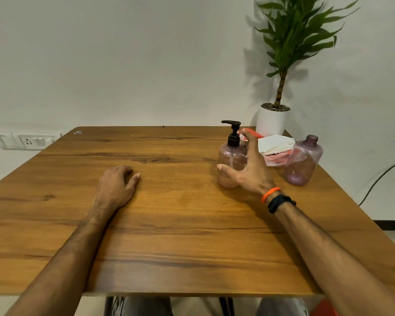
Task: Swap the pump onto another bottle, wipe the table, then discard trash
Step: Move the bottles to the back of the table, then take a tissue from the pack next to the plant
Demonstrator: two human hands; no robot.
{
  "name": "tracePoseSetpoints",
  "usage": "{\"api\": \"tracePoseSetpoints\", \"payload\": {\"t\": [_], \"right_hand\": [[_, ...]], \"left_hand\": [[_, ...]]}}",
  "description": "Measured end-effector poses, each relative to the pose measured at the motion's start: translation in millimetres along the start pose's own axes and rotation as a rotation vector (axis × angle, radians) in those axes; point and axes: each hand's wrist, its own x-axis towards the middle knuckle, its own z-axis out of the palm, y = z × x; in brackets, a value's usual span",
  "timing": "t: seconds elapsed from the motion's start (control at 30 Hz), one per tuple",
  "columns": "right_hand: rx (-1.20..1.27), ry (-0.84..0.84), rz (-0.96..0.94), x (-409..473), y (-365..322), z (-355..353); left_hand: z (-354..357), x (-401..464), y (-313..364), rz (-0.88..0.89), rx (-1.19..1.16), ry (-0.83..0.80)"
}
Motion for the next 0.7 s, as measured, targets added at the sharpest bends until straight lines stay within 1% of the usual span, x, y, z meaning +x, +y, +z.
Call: {"api": "tracePoseSetpoints", "payload": {"t": [0.07, 0.17, 0.3, 0.47, 0.7], "right_hand": [[-0.100, -0.007, 0.095, -6, 8, -1], [-0.182, -0.031, 0.165, -7, 15, 1], [-0.155, -0.008, 0.214, 10, 16, 13], [-0.109, 0.041, 0.270, 45, 16, 41], [-0.142, 0.058, 0.298, 85, 15, 75]], "left_hand": [[0, -1, 1, -0.002, 0.000, 0.003], [0, 0, 1, -0.005, 0.006, -0.001], [1, 0, 1, -0.009, 0.034, 0.030], [0, -1, 3, -0.020, 0.036, 0.031], [-1, -4, 6, -0.036, 0.027, 0.019]]}}
